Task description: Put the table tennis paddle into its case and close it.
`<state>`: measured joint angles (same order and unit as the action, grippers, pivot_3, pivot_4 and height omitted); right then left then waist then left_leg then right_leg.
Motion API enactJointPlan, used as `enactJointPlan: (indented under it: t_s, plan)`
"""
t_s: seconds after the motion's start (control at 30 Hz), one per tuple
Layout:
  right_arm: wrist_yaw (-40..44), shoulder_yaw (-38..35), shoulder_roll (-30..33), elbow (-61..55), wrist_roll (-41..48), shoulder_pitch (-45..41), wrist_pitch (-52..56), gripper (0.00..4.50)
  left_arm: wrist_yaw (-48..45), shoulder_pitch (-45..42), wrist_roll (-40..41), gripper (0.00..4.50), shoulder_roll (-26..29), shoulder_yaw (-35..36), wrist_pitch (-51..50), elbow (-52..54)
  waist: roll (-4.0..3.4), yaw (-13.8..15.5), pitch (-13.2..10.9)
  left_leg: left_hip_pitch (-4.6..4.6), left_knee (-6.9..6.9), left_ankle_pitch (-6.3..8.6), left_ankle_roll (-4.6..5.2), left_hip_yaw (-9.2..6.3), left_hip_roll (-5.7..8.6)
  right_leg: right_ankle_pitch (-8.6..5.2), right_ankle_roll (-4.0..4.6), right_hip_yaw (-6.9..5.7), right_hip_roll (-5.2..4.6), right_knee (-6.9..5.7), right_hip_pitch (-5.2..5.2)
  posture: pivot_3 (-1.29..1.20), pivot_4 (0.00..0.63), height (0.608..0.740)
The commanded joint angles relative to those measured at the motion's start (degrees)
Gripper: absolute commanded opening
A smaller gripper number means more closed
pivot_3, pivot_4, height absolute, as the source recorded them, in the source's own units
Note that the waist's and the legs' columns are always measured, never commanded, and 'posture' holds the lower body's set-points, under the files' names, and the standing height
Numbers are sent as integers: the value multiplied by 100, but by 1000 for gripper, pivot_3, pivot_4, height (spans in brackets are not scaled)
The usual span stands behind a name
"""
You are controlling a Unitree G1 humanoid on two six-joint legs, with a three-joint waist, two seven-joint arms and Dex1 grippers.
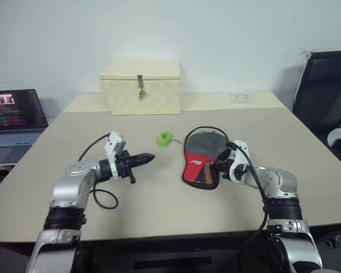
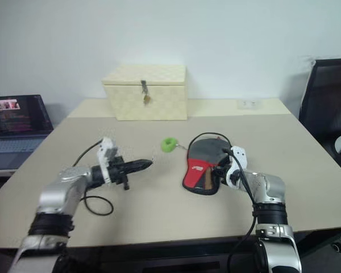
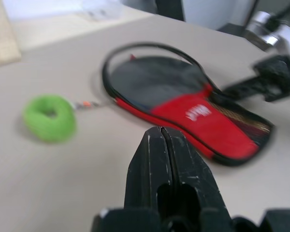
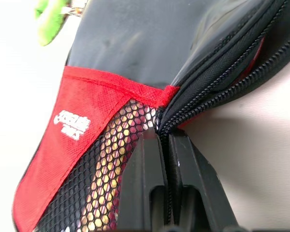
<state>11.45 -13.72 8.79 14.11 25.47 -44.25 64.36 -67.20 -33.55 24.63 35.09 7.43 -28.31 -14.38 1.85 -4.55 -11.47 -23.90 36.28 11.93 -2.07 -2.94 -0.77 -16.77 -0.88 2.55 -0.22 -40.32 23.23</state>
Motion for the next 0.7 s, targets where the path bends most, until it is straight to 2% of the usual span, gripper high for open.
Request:
enactJointPlan:
  t_s: [0.03,0.27,0.47,0.7]
  plan:
    - [286,259,-187,-351,305,-41,360,14,-350,433,596,0,361,179,-535,972,0,-17,0,0,-1,0,0,-2,-2,0,1,-1,0,1,0,0,150,740]
    - [221,414,-432,-1440,624,391,1285,14,-368,1233,1233,0,730,282,-1181,1950,0,-33,0,6,-17,0,0,-8,-6,-8,14,-3,2,0,2,0,150,740]
    - [-52,281,-1040,-3104,885,1154,2668,14,-277,1599,1490,0,851,243,-1443,2383,0,-28,0,3,-23,1,0,-15,-6,-9,14,-2,0,9,3,0,150,740]
    - [-389,270,-1240,-3858,1108,1862,2814,14,-148,1748,1606,0,993,347,-1506,2521,1,-9,1,3,-22,0,0,-17,-3,-10,14,-5,-1,17,-1,0,150,740]
